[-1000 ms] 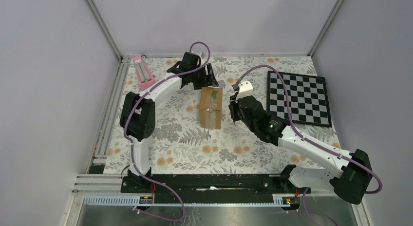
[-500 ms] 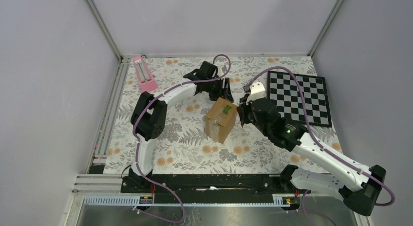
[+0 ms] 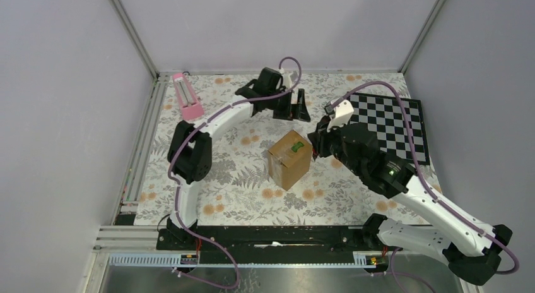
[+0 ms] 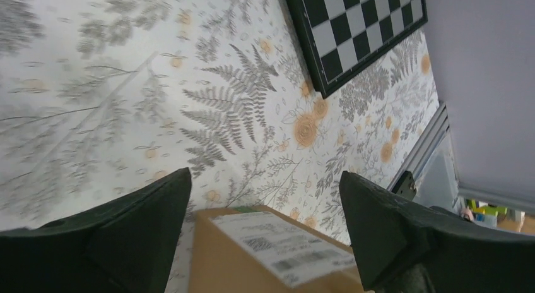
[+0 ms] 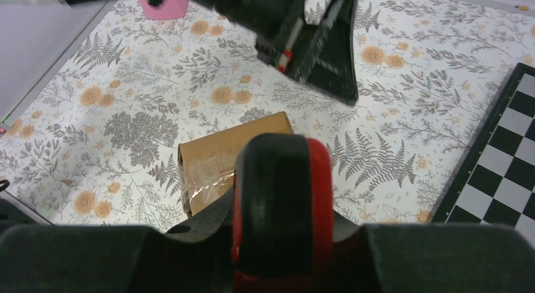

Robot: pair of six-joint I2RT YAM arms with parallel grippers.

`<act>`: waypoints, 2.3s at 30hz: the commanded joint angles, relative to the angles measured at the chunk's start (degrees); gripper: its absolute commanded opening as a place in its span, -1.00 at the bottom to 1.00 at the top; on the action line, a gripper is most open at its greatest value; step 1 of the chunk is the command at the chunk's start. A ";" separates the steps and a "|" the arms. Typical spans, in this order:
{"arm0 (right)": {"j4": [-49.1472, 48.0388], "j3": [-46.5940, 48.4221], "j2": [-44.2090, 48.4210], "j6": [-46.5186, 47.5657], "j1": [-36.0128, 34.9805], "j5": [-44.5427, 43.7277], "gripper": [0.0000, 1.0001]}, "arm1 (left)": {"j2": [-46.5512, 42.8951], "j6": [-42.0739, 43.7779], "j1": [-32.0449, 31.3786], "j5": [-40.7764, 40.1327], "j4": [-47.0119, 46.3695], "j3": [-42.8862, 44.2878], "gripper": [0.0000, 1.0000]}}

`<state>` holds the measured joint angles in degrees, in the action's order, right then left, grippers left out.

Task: Unpack the express box

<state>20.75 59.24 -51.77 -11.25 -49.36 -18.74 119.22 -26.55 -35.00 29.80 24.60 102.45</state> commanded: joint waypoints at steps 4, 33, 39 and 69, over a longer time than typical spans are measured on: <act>-6.01 4.25 -2.17 0.58 0.29 5.46 -1.00 | -13.86 5.91 7.73 6.74 2.15 -5.77 0.98; -24.90 -4.83 -3.75 1.51 0.15 12.75 -1.00 | -27.40 -13.67 -1.48 5.97 -18.65 -38.93 0.82; -32.17 -9.79 -1.53 2.96 -1.34 15.99 -1.00 | -26.40 -13.07 -1.90 1.55 -15.23 -38.72 0.67; -62.41 -29.79 3.97 17.56 -8.20 14.43 -1.00 | -23.57 -12.92 -3.29 4.38 -16.22 -39.57 0.59</act>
<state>-35.68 28.64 -48.03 3.90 -57.01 -6.09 93.56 -40.99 -37.80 36.84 6.74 63.96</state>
